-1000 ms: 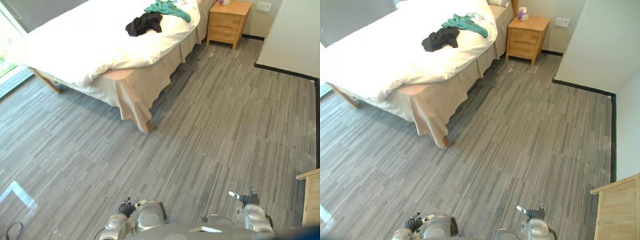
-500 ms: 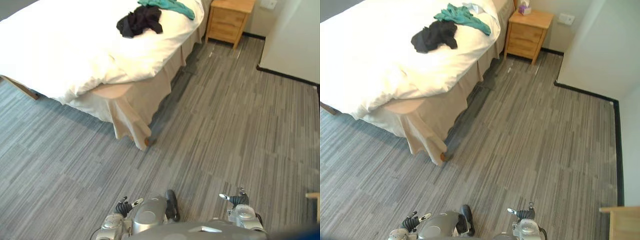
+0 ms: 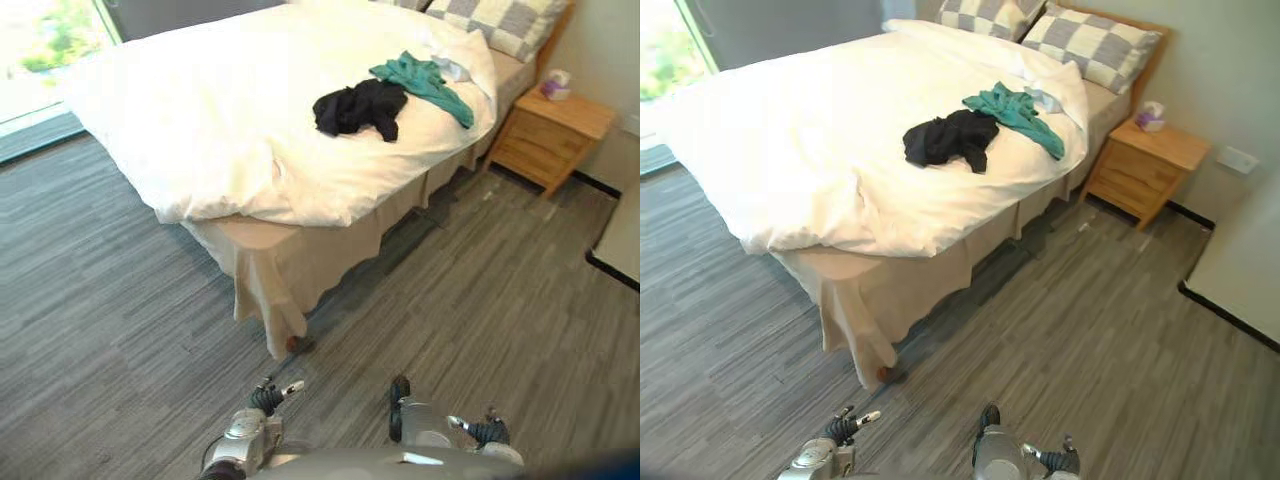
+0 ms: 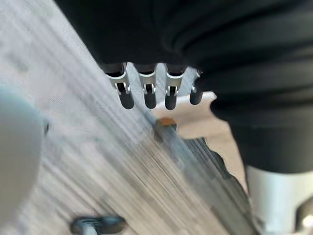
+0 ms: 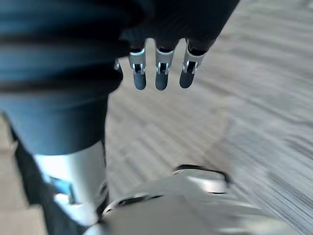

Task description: Tidy the bed and pick cloth on bed and put in laundry

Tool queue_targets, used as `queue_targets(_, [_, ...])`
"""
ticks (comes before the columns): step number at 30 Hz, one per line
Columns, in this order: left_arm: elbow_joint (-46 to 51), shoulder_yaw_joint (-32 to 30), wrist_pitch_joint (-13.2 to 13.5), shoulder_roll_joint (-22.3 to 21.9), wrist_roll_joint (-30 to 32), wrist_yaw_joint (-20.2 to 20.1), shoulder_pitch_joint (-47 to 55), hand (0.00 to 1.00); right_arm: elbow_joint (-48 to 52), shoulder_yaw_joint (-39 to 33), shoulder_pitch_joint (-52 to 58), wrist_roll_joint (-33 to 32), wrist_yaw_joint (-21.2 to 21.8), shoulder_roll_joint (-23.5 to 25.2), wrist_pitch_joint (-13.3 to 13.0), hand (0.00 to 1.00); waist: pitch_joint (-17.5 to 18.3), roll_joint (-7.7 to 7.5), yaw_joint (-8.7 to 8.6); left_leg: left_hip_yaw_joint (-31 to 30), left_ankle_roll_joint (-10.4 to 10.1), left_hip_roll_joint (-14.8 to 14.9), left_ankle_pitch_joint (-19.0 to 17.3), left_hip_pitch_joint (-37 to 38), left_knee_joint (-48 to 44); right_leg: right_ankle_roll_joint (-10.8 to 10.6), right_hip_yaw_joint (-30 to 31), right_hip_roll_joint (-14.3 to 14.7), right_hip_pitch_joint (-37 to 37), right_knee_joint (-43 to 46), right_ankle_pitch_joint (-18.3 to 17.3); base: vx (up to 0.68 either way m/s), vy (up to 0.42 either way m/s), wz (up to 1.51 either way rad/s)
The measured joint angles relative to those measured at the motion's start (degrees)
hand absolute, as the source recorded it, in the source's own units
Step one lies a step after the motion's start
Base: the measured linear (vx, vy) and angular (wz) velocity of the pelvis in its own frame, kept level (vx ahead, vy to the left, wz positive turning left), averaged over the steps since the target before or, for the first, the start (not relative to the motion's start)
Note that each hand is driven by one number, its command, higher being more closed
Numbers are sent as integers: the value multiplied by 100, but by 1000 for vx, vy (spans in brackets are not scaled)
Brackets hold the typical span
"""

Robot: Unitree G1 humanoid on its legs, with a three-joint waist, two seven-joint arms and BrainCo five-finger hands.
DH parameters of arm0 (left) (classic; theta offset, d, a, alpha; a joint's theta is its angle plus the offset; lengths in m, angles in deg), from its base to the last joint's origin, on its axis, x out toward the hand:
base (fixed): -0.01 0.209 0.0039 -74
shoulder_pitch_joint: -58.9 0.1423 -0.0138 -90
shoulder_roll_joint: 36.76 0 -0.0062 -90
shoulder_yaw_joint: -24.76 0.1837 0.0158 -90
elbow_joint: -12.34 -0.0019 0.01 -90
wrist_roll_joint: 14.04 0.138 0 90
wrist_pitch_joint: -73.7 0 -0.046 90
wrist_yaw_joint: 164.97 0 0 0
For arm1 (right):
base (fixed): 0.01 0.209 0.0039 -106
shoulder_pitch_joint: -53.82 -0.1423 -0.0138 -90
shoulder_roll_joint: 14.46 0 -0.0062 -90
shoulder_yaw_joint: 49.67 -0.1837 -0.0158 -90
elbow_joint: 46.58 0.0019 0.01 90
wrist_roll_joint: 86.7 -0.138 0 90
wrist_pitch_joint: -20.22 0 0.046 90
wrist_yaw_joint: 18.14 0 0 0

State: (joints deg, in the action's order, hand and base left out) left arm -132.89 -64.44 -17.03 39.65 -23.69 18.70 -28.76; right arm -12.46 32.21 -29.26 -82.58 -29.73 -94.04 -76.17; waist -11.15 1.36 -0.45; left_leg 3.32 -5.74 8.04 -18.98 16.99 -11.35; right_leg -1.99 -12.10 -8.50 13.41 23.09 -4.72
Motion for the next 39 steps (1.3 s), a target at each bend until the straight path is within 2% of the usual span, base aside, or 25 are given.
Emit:
queue_targets(1, [3, -57, 2, -46, -7, 41, -7, 0, -18, 9, -26, 81, 30, -10, 2, 0, 0, -3, -11, 40, 10, 45, 145, -3, 46, 22, -70, -4, 6, 84, -112, 466, -460, 56])
queue_targets(2, [2, -184, 45, -113, -52, 74, -6, 0, -25, 54, -56, 239, 115, -38, 4, 0, 14, -8, 6, 70, 43, 132, 440, -86, -4, 72, -238, -2, -59, 88, -262, 342, -382, 66])
queue_targets(3, [-3, -255, 125, -145, -59, 105, -3, 0, -51, 106, -95, 353, 193, -75, 5, 0, 21, 20, -2, 62, 40, 273, 641, -323, -375, 134, -472, 35, -269, -115, -330, 396, -446, 78])
queue_targets(4, [-12, -263, 162, -151, -64, 130, -5, 0, -102, 153, -146, 357, 229, -99, 5, 0, 11, 39, -22, 70, 24, 382, 726, -540, -779, 141, -655, 57, -460, -320, -333, 297, -332, 111])
queue_targets(5, [-3, -259, 256, -142, -83, 143, -6, 0, -271, 219, -175, 356, 301, -134, 33, 0, -13, 40, -38, 183, -42, 619, 772, -979, -1677, 153, -980, 131, -936, -751, -285, 278, -295, 128])
queue_targets(6, [13, -248, 341, -117, -87, 148, -6, 0, -386, 296, -176, 354, 421, -167, 104, 0, -33, 48, -7, 575, -55, 813, 742, -1206, -2228, 228, -1298, 170, -1423, -1092, -230, 279, -273, 121])
queue_targets(7, [11, -243, 360, -114, -90, 151, -5, 0, -428, 336, -187, 354, 465, -187, 147, 0, -60, -4, 1, 772, -62, 862, 730, -1257, -2319, 234, -1407, 177, -1592, -1193, -227, 195, -184, 92])
queue_targets(8, [11, -211, 385, -114, -90, 153, 3, 0, -491, 422, -214, 352, 511, -240, 251, 0, -61, 35, 3, 1083, -71, 874, 685, -1317, -2279, 232, -1577, 180, -1823, -1363, -230, 151, -128, 63])
queue_targets(11, [5, -84, 408, -102, -92, 148, 87, 0, -522, 437, -458, 334, 707, -385, 527, 0, -28, 237, 10, 1770, -23, 595, 629, -1442, -1182, 148, -1825, 170, -2186, -1691, -192, 178, -28, 42])
queue_targets(13, [-26, -78, 413, -57, -95, 148, 110, 0, -577, 414, -468, 330, 740, -410, 610, 0, -37, 295, 8, 2115, 147, 397, 1116, -1471, -272, 29, -1980, 135, -2310, -1716, -209, 246, 103, 46])
queue_targets(16, [-74, -13, 364, 125, -97, 148, 174, 0, -613, 414, -467, 401, 738, -332, 674, 0, 27, 82, 21, 2076, 241, -4, 1386, -1300, 388, -154, -2183, -45, -2365, -1951, -130, 210, 123, 38])
queue_targets(18, [-77, 34, 258, 259, -102, 149, 179, 0, -616, 407, -452, 372, 692, -272, 692, 0, 23, 17, 11, 1957, 280, -136, 1471, -1292, 528, -219, -2325, -113, -2438, -2025, -91, 124, 47, 39])
queue_targets(22, [-69, 134, 132, 274, -111, 155, 181, 0, -605, 407, -449, 205, 616, -219, 727, 0, 26, -16, 17, 1939, 296, -289, 1653, -969, 897, -227, -2364, -181, -2696, -2021, -86, 106, 17, 25])
queue_targets(25, [-90, 150, -30, 329, -734, 175, 191, 0, -565, 405, -475, 193, 570, -157, 723, 0, 40, -60, -4, 1831, 263, -322, 1917, -854, 1231, -234, -2525, -173, -2715, -1934, -89, 29, -71, 23])
queue_targets(27, [-216, 129, -88, 364, -1692, 442, 221, 0, -571, 401, -460, 92, 438, -132, 723, 0, 26, -83, -6, 1760, 264, -303, 2099, -796, 1451, -262, -2641, -165, -2724, -1721, -109, -47, -73, 46])
queue_targets(28, [-221, 124, -51, 368, -1981, 564, 251, 0, -571, 390, -461, -28, 403, -127, 728, 0, 21, -92, -4, 1681, 270, -304, 2148, -784, 1532, -262, -2654, -161, -2722, -1672, -109, -60, -47, 45])
queue_targets(29, [-224, 119, -1, 367, -2130, 598, 267, 0, -571, 381, -467, -73, 401, -126, 733, 0, 15, -101, -3, 1654, 271, -304, 2153, -787, 1555, -262, -2654, -156, -2722, -1669, -109, -56, -12, 31])
queue_targets(31, [-229, 2, 300, 344, -2668, 793, 372, 0, -563, 344, -507, -195, 395, -130, 791, 0, -5, -135, 41, 1652, 275, -329, 2187, -785, 1686, -262, -2653, -152, -2692, -1671, -109, -61, 13, 12])
queue_targets(33, [-238, -117, 544, 329, -2887, 889, 456, 0, -557, 301, -514, -328, 391, -108, 830, 0, -28, -183, 103, 1652, 277, -356, 2188, -798, 1689, -262, -2652, -166, -2689, -1698, -109, -68, 26, 2])
queue_targets(35, [-104, -418, 1023, 319, -3227, 1170, 552, 0, -551, 283, -514, -562, 407, -68, 943, 0, -12, -244, 130, 1645, 318, -409, 2217, -824, 1709, -269, -2649, -187, -2691, -1777, -115, -112, 26, 0])
queue_targets(37, [366, -860, 1265, 343, -3481, 1369, 611, 0, -539, 281, -499, -681, 433, -57, 1050, 0, 6, -274, 139, 1627, 374, -487, 2257, -895, 1729, -325, -2649, -225, -2668, -1865, -215, -138, 6, 7])
queue_targets(38, [686, -1090, 1314, 356, -3572, 1472, 576, 0, -515, 241, -502, -730, 468, -80, 1093, 0, -10, -235, 131, 1563, 404, -490, 2307, -918, 1734, -322, -2681, -223, -2650, -1862, -214, -232, 20, 21])
queue_targets(39, [1143, -1373, 1485, 416, -3628, 1593, 531, 0, -503, 207, -498, -740, 524, -147, 1190, 0, -11, -148, 117, 1513, 411, -490, 2317, -972, 1736, -301, -2739, -222, -2610, -1862, -261, -171, 17, 22])
